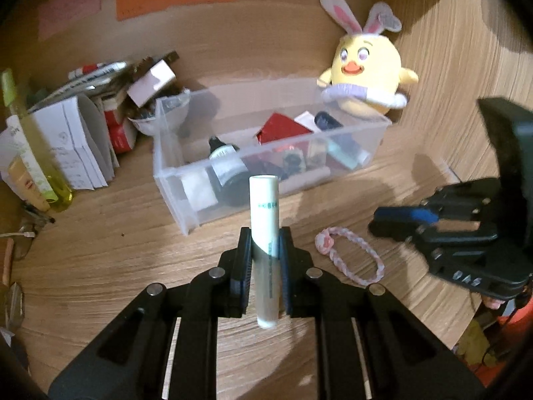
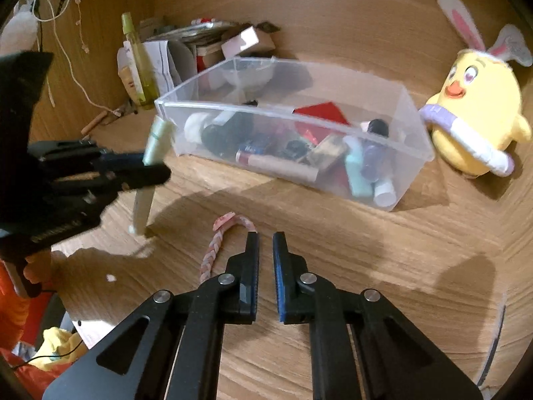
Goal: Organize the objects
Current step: 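Lift the marker and bracelet and carry both over the clear box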
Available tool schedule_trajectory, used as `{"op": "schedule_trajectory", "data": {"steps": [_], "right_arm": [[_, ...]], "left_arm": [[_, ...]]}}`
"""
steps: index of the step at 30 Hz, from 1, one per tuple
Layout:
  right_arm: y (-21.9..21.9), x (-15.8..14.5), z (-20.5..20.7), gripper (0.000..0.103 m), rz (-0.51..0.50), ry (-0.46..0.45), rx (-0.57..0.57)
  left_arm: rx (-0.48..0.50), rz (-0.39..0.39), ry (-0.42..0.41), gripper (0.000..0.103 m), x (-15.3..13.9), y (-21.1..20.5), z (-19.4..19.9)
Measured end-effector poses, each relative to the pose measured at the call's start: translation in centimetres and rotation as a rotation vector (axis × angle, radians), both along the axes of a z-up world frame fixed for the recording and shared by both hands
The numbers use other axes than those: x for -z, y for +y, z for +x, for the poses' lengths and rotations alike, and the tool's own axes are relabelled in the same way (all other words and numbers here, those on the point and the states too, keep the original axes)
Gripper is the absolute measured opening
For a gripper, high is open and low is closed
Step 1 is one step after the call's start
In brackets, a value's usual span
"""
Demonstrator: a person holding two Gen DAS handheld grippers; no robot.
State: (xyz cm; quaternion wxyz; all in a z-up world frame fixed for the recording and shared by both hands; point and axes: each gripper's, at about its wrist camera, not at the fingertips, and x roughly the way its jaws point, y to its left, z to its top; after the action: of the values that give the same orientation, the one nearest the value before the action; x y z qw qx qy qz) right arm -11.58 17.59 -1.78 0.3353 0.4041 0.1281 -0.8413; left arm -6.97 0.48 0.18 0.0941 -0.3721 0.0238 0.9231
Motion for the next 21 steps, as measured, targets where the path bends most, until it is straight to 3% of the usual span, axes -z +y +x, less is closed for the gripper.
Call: {"op": "schedule_trajectory", "data": {"steps": [1,2,4,5,10,12,14,17,21], "right_arm": [[-0.1,0.1,-0.1,0.022,0.006,-0.015,0.005],[-0.4,0.3,-0.3,0.039,0.006,-0.028,-0.001],[-0.9,0.5,-0.3,0.057,-0.01,-0.027,-0.015],[-1.3,0.4,-0.3,0.057,-0.012,-0.014,-0.018],[-3.7,1.2,-0.5,0.056,0.053,0.006,-0.045],[-4.4,1.6,-0.6,0.049,0.078,0.016,-0.053],[-5.0,2.1,-0.6,0.027,0.097,0.009,-0.071],[-5.3,2.1,-0.6,0.015,0.093,0.009,-0.074],[-5.3,1.7,-0.6,0.014,0.093,0.019,-0.062]], "left_arm": [[-0.004,0.002,0.007,0.015,-0.2,-0.1,0.1],[-0.006,0.01,0.017,0.015,-0.5,-0.3,0.3],[-0.013,0.018,0.025,0.015,-0.7,-0.3,0.3],[-0.016,0.021,0.03,0.015,-0.9,-0.4,0.4],[-0.034,0.042,0.055,0.015,-1.5,-1.2,0.7],[-0.038,0.056,0.069,0.015,-1.9,-1.5,0.7],[-0.04,0.068,0.079,0.015,-2.2,-1.8,0.8],[-0.045,0.079,0.096,0.015,-2.7,-2.0,0.8],[-0.049,0.089,0.121,0.015,-3.4,-2.2,0.8]]}}
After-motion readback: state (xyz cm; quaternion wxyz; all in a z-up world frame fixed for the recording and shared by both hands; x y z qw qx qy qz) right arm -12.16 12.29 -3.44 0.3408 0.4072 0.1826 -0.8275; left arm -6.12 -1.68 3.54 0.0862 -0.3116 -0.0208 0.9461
